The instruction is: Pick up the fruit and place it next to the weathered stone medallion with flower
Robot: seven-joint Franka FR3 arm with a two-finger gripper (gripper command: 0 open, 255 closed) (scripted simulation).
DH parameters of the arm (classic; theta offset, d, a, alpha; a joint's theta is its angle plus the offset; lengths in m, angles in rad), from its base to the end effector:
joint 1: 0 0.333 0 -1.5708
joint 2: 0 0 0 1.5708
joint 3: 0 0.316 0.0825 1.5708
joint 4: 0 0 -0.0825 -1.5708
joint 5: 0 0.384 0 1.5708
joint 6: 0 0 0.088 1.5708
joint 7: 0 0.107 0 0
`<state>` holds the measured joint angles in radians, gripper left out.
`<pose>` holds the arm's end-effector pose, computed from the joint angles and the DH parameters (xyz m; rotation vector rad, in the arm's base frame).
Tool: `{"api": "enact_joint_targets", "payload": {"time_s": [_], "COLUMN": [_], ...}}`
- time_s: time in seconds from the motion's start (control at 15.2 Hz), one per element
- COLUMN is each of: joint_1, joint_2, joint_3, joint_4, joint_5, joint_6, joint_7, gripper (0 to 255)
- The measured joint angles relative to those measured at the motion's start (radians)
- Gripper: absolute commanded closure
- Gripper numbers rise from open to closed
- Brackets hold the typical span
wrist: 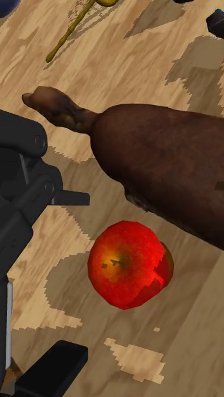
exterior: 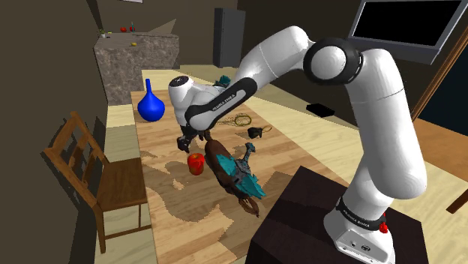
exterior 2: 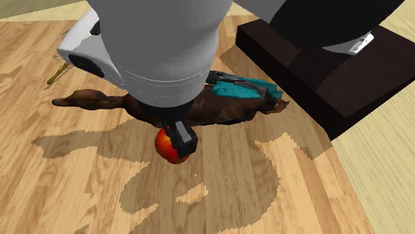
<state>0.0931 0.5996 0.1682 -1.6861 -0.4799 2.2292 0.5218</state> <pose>0.6585 0.1490 0.2522 2.8694 0.0241 0.1013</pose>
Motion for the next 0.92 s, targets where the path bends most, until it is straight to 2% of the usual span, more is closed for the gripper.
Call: {"api": "enact_joint_targets", "payload": {"time_s": [0.26,0.92], "joint_1": [0.028,0.025], "joint_2": [0.151,0.236], "joint_3": [-0.019,-0.039], "joint_4": [0.145,0.177], "joint_5": [-0.021,-0.041], "joint_6": [-0.015,0.039], "joint_7": [0.007,0.014], "gripper": [0,0]}}
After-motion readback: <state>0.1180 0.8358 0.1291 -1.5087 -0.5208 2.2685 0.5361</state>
